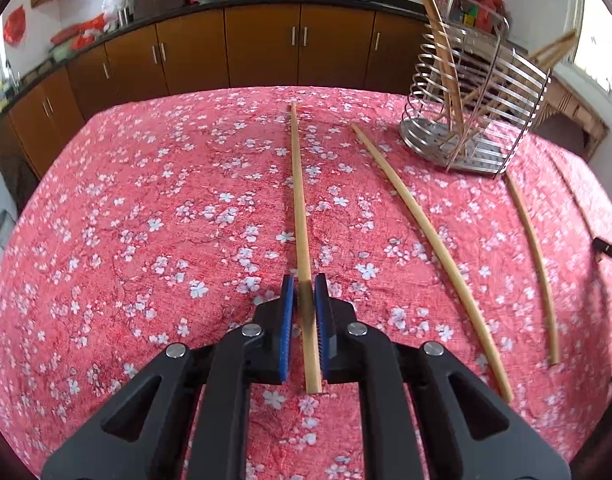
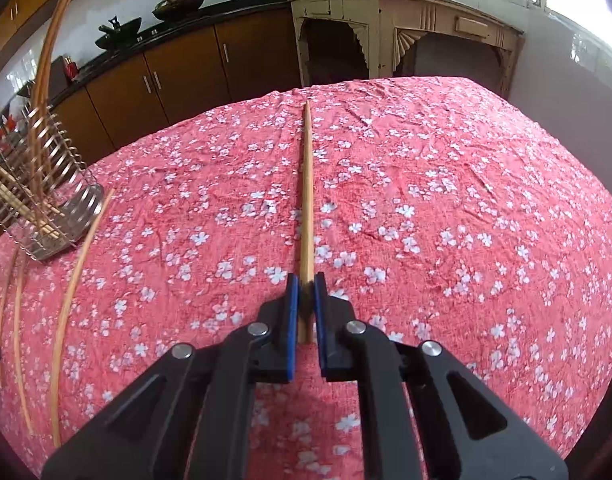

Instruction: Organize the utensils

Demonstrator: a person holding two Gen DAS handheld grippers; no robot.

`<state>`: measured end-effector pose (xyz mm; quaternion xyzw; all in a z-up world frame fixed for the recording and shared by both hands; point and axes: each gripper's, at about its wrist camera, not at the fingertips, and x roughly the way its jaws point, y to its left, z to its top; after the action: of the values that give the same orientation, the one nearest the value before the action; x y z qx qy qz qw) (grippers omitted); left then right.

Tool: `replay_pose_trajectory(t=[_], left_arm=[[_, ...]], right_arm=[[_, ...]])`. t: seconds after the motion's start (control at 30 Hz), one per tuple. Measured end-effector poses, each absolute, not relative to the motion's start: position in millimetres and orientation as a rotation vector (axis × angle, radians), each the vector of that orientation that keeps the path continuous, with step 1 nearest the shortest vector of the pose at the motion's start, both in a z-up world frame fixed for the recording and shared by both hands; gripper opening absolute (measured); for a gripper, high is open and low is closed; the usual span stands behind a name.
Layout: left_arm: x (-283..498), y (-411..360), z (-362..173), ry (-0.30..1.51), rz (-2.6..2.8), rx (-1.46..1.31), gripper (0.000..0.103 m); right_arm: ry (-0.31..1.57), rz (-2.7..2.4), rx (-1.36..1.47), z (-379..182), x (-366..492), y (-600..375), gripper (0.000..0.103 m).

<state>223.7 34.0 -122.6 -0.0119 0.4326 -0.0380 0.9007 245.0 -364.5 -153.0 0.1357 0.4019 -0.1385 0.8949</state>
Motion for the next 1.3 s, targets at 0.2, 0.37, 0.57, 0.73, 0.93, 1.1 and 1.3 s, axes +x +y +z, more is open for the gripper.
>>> replay_pose_trajectory(t=[0.2,0.37,0.57,0.73,0.93,1.1,1.3], left_arm=[[200,36,-120,0.862,-0.100,-0.007,0.012],[192,30,-124,0.877,-0.098,0.009,0.022],[184,24,-126,0.876,-0.079,0.030,0.024],[176,20,-128,0.859,-0.063,0.035,0.023],[173,18,-129,0.858,-0.029,0.024,0.011],[174,21,-128,0.858,-0.024,0.023,0.009],[174,25,-127,0.858,-0.054,0.013,0.007]], right_arm=[[0.839,-0.265,0.285,-156,234,-361,0.020],[0.843,-0.292,0.244,-158,232,-351,0.020],[0.843,-0.295,0.245,-158,229,-349,0.018],[0.840,-0.301,0.270,-159,227,-353,0.010],[0.841,-0.304,0.266,-158,228,-355,0.009],[0.842,-0.304,0.264,-158,229,-357,0.008],[0.829,-0.301,0.235,-155,227,-353,0.008]])
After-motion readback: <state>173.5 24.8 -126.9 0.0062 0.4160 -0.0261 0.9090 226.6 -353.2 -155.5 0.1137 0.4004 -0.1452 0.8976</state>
